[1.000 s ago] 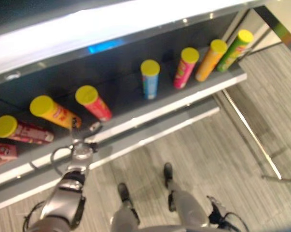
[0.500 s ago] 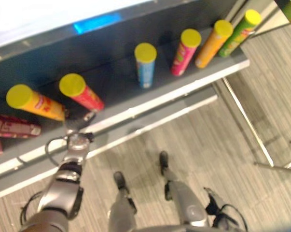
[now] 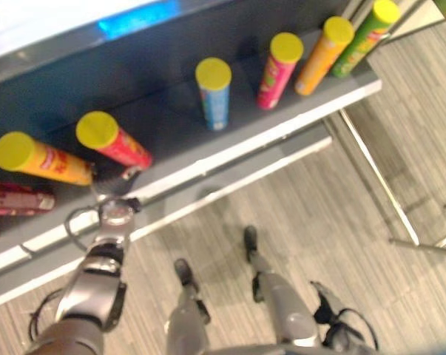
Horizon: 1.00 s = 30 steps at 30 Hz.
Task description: Put the goods on the table back onto the shelves and tidy them up.
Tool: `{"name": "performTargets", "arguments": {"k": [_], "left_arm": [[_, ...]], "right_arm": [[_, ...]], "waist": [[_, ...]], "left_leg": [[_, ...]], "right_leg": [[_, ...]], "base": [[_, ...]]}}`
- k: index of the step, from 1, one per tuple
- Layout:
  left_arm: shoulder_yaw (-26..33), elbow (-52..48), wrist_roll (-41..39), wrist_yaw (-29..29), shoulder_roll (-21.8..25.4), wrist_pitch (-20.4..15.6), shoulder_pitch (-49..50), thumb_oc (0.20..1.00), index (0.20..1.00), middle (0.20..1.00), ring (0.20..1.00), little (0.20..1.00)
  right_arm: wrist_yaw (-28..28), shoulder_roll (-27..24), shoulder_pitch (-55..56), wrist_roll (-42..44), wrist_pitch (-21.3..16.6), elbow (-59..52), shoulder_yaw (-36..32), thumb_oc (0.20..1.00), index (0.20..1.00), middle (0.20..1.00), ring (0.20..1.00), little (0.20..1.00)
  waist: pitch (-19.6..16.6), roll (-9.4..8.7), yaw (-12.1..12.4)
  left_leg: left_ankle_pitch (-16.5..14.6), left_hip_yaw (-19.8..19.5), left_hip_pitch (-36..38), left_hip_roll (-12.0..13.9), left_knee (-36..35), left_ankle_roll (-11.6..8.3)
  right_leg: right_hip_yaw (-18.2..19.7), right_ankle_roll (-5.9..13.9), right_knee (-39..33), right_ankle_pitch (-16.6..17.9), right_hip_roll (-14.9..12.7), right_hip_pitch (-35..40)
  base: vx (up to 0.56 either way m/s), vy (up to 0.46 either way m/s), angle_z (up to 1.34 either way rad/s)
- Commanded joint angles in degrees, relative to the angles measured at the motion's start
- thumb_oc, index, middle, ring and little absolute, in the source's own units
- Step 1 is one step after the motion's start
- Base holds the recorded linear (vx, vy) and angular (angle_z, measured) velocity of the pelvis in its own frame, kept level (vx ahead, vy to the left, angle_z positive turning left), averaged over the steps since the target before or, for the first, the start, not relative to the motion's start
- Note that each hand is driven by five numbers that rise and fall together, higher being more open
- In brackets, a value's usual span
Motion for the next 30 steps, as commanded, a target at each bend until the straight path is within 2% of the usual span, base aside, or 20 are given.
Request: {"name": "performTargets", "arguments": {"k": [1,11,24,30], "left_arm": [[-1.01,2.67,-0.88,-1.01,-0.12,-2.31,-6.69,1.0,1.0,1.0,1.0,1.0],[-4.29,1.66,2.06,-1.49,-2.94,-1.92,-7.87,1.0,1.0,1.0,1.0,1.0],[-5.71,1.83,3.12,-2.18,-3.39,-1.71,-8.25,1.0,1.0,1.0,1.0,1.0],[-7.08,0.96,3.92,-2.35,-5.03,-1.72,-8.33,1.0,1.0,1.0,1.0,1.0]], "right_arm": [[-1.17,-0.41,-2.61,0.37,-0.9,-2.26,3.2,1.0,1.0,1.0,1.0,1.0],[-1.33,-0.7,-2.66,0.11,-0.91,-2.51,3.47,1.0,1.0,1.0,1.0,1.0],[-1.21,-0.95,-2.67,-0.08,-1.07,-2.96,3.73,1.0,1.0,1.0,1.0,1.0],[-1.19,-1.19,-2.59,-0.28,-1.16,-3.48,3.9,1.0,1.0,1.0,1.0,1.0]], "waist": [[1.13,-0.43,-2.25],[1.65,-0.42,-2.8],[1.76,-0.02,-3.08],[1.87,0.16,-3.19]], "left_leg": [[-1.67,-1.14,1.41,-0.08,0.11,-1.88],[-1.65,-0.96,1.29,-0.23,0.11,-1.82],[-1.66,-0.86,1.11,-0.16,0.11,-1.87],[-1.64,-0.93,0.98,-0.1,0.11,-1.85]], "right_leg": [[-0.05,5.4,1.45,-3.03,-1.66,1.87],[0.45,5.44,1.24,-2.72,-1.65,1.83],[0.65,5.42,1.1,-2.63,-1.66,1.49],[0.62,5.39,1.02,-2.68,-1.66,1.51]], "base": [[0.0,0.0,0.0],[0.0,0.0,0.0],[0.0,0.0,0.0],[0.0,0.0,0.0]]}}
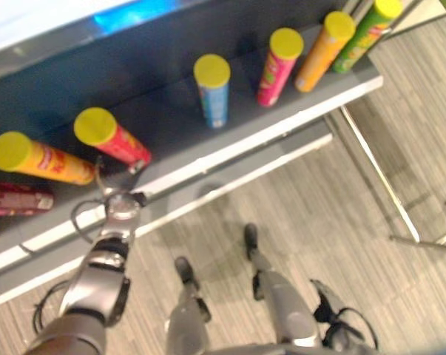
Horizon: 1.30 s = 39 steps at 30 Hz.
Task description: Put the goods on the table back onto the shelves and tidy them up.
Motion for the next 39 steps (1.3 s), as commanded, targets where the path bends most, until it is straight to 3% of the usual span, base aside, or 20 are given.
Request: {"name": "performTargets", "arguments": {"k": [1,39], "left_arm": [[-4.35,0.77,3.11,-3.36,-4.04,-1.65,-5.8,1.0,1.0,1.0,1.0,1.0],[-11.22,-2.32,10.8,-4.62,-7.37,-0.71,-7.27,1.0,1.0,1.0,1.0,1.0]], "right_arm": [[-0.5,-1.05,-2.54,-0.29,-1.19,-3.09,3.74,1.0,1.0,1.0,1.0,1.0],[-0.45,-1.77,-3.04,-0.82,-1.45,-4.27,4.25,1.0,1.0,1.0,1.0,1.0]], "waist": [[1.22,0.09,-3.13],[1.58,1.11,-3.46]], "left_leg": [[-1.63,-1.18,1.23,0.09,0.1,-1.85],[-1.52,-1.3,0.53,0.07,0.1,-1.71]], "right_leg": [[0.35,5.32,1.03,-2.72,-1.56,1.92],[0.3,5.32,1.02,-2.81,-1.65,1.54]], "base": [[0.0,0.0,0.0],[0.0,0.0,0.0]]}}
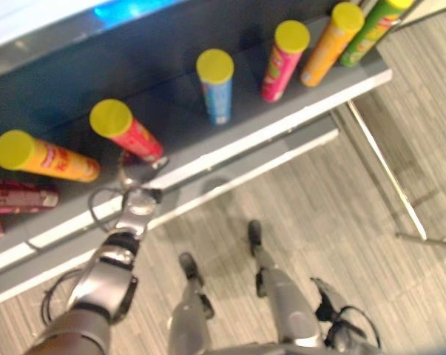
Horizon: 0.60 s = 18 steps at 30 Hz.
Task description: Put the goods on the table back onto the shelves and tidy them up.
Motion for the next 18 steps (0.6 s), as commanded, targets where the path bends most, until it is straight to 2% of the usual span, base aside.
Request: {"name": "performTargets", "arguments": {"k": [1,15,17,18], "left_arm": [[-4.47,-0.05,3.93,-4.59,-5.41,-0.93,-5.22,1.0,1.0,1.0,1.0,1.0],[-2.97,0.77,2.95,-4.16,-5.62,-0.97,-3.68,1.0,1.0,1.0,1.0,1.0],[-2.18,-0.05,2.5,-3.52,-6.32,-1.15,-2.12,1.0,1.0,1.0,1.0,1.0],[-0.68,-3.56,2.36,-1.45,-7.75,-1.78,1.67,1.0,1.0,1.0,1.0,1.0]], "right_arm": [[-0.51,-0.06,-2.94,-0.72,-1.47,-2.57,2.48,1.0,1.0,1.0,1.0,1.0],[-0.26,0.01,-2.72,-0.12,-1.36,-2.27,2.06,1.0,1.0,1.0,1.0,1.0],[-0.27,0.07,-2.54,-0.12,-1.2,-2.08,1.94,1.0,1.0,1.0,1.0,1.0],[-0.57,0.49,-2.13,0.45,-0.72,-1.13,0.92,1.0,1.0,1.0,1.0,1.0]], "waist": [[0.97,0.39,-3.43],[0.44,0.9,-3.01],[0.1,1.11,-2.73],[-0.74,1.66,-2.0]], "left_leg": [[-1.54,-1.1,1.35,0.84,0.11,-1.88],[-1.49,-1.12,1.69,0.95,0.11,-1.86],[-1.49,-1.21,1.9,0.9,0.11,-1.85],[-1.51,-1.54,2.22,0.83,0.11,-1.83]], "right_leg": [[0.32,5.05,1.04,-2.92,-0.81,2.11],[0.21,4.85,1.06,-3.17,-0.56,2.47],[0.14,4.79,1.03,-3.29,-0.55,2.76],[-0.29,4.68,0.98,-3.71,-0.67,3.5]], "base": [[0.0,0.0,0.0],[0.0,0.0,0.0],[0.02,-0.015,0.01],[0.0,0.0,0.0]]}}
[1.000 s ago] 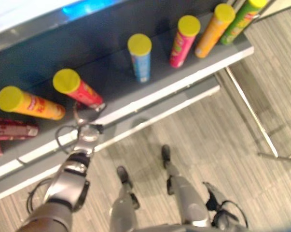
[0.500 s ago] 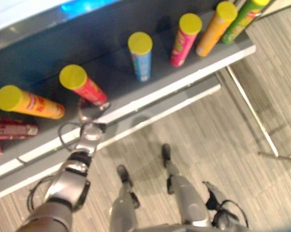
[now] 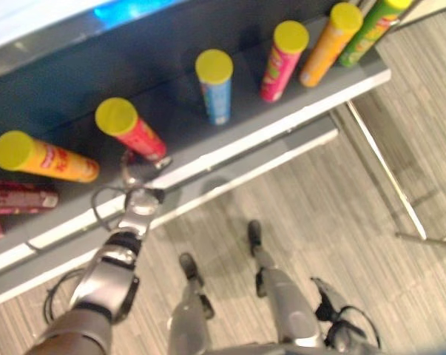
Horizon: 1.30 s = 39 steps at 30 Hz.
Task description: Put the goods on the table back onto the shelves and tidy them up.
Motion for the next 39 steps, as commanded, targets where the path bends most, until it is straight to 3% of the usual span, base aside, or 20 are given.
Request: {"name": "performTargets", "arguments": {"k": [1,5,6,12,21,22,25,26,31,32,34,39], "left_arm": [[-0.81,-3.01,0.75,-1.2,-6.79,-1.8,1.33,1.0,1.0,1.0,1.0,1.0],[1.48,-7.27,0.07,1.03,-8.06,-2.82,6.97,1.0,1.0,1.0,1.0,1.0],[2.81,-10.24,0.12,2.16,-9.41,-3.7,12.62,1.0,1.0,1.0,1.0,1.0],[2.11,-13.34,0.74,1.18,-12.98,-3.86,22.35,1.0,1.0,1.0,1.0,1.0],[0.33,-4.87,-0.29,-2.9,-17.59,-1.65,32.71,1.0,1.0,1.0,1.0,1.0],[1.29,1.13,-1.91,-5.65,-18.75,-0.41,34.91,1.0,1.0,1.0,1.0,1.0],[2.21,2.94,-3.03,-7.21,-18.83,-0.07,35.58,1.0,1.0,1.0,1.0,1.0],[2.07,4.54,-2.9,-10.32,-18.18,0.36,37.77,1.0,1.0,1.0,1.0,1.0],[4.17,11.05,0.73,-15.33,-17.11,3.11,42.25,1.0,1.0,1.0,1.0,1.0],[6.17,13.0,2.38,-15.81,-16.51,4.52,43.94,1.0,1.0,1.0,1.0,1.0],[7.7,13.89,3.59,-16.28,-15.86,5.63,45.0,1.0,1.0,1.0,1.0,1.0],[9.36,14.7,4.81,-16.04,-14.79,6.76,45.9,1.0,1.0,1.0,1.0,1.0]], "right_arm": [[-0.6,0.49,-2.1,0.42,-0.74,-1.08,0.95,1.0,1.0,1.0,1.0,1.0],[-1.1,1.4,-1.53,1.21,-0.04,1.28,-0.6,1.0,1.0,1.0,1.0,1.0],[-1.42,2.28,-1.25,1.5,0.61,3.64,-1.87,1.0,1.0,1.0,1.0,1.0],[-1.99,3.26,-0.8,1.45,1.85,6.61,-4.24,1.0,1.0,1.0,1.0,1.0],[-1.85,4.06,-0.49,2.12,3.14,10.12,-6.87,1.0,1.0,1.0,1.0,1.0],[-1.25,4.24,0.08,2.69,2.97,11.17,-8.44,1.0,1.0,1.0,1.0,1.0],[-1.12,4.06,0.32,3.19,2.8,11.02,-9.29,1.0,1.0,1.0,1.0,1.0],[-0.55,3.4,0.9,5.3,1.36,9.25,-11.01,1.0,1.0,1.0,1.0,1.0],[5.29,2.04,1.87,14.97,-2.05,-0.13,-12.58,1.0,1.0,1.0,1.0,1.0],[7.0,1.3,1.87,20.42,-3.73,-7.0,-13.16,1.0,1.0,1.0,1.0,1.0],[8.65,0.92,1.58,23.35,-4.27,-11.48,-12.68,1.0,1.0,1.0,1.0,1.0],[11.94,2.33,-0.48,30.41,-4.91,-17.08,-9.9,1.0,1.0,1.0,1.0,1.0]], "waist": [[-0.78,1.65,-2.03],[-2.09,2.47,-0.98],[-3.55,3.24,0.19],[-5.74,4.66,2.24],[-9.32,5.35,4.62],[-11.15,5.16,4.94],[-11.8,5.13,4.95],[-12.89,5.11,4.91],[-14.21,4.91,5.13],[-14.45,4.8,5.41],[-14.54,4.67,5.83],[-14.28,3.8,7.37]], "left_leg": [[-1.57,-1.55,1.69,0.81,0.09,-1.9],[-1.7,-2.0,2.32,0.54,0.09,-1.81],[-1.85,-2.47,3.21,0.44,0.09,-1.69],[-2.08,-3.68,5.21,0.12,0.09,-1.39],[-1.67,-5.54,7.23,-0.33,0.09,-0.86],[-1.59,-5.86,8.27,-0.28,0.09,-0.7],[-1.63,-5.92,8.76,-0.26,0.09,-0.65],[-1.77,-5.99,9.55,-0.18,0.09,-0.55],[-2.14,-5.77,10.88,0.21,0.09,-0.57],[-2.11,-5.76,10.82,0.3,0.09,-0.75],[-2.14,-5.78,10.55,0.3,0.09,-0.89],[-1.94,-6.35,9.56,0.35,0.09,-1.12]], "right_leg": [[-0.26,4.73,0.96,-3.85,-0.7,2.99],[-0.76,4.56,0.89,-4.33,-0.78,4.1],[-1.45,4.37,0.76,-5.0,-0.94,5.61],[-2.66,4.03,0.59,-6.21,-1.16,8.73],[-4.39,3.83,0.27,-7.1,-1.12,12.41],[-4.69,3.76,0.22,-7.64,-1.0,13.96],[-4.77,3.8,0.16,-7.79,-1.02,14.55],[-4.97,3.9,0.08,-8.03,-0.97,15.56],[-5.17,3.96,0.08,-8.55,-0.97,16.98],[-5.21,4.04,0.08,-8.73,-0.92,17.05],[-5.27,4.08,0.08,-8.9,-0.79,16.96],[-5.91,4.2,0.08,-8.99,-0.72,16.69]], "base": [[0.04,-0.025,0.01],[0.03,-0.018,0.02],[0.04,-0.022,0.04],[0.03,-0.01,0.16],[-0.01,-0.002,0.17],[0.0,0.0,0.0],[0.03,0.015,0.11],[0.05,0.019,0.12],[0.04,0.019,0.02],[0.0,0.0,0.0],[0.0,0.033,-0.03],[-0.02,0.009,0.02]]}}
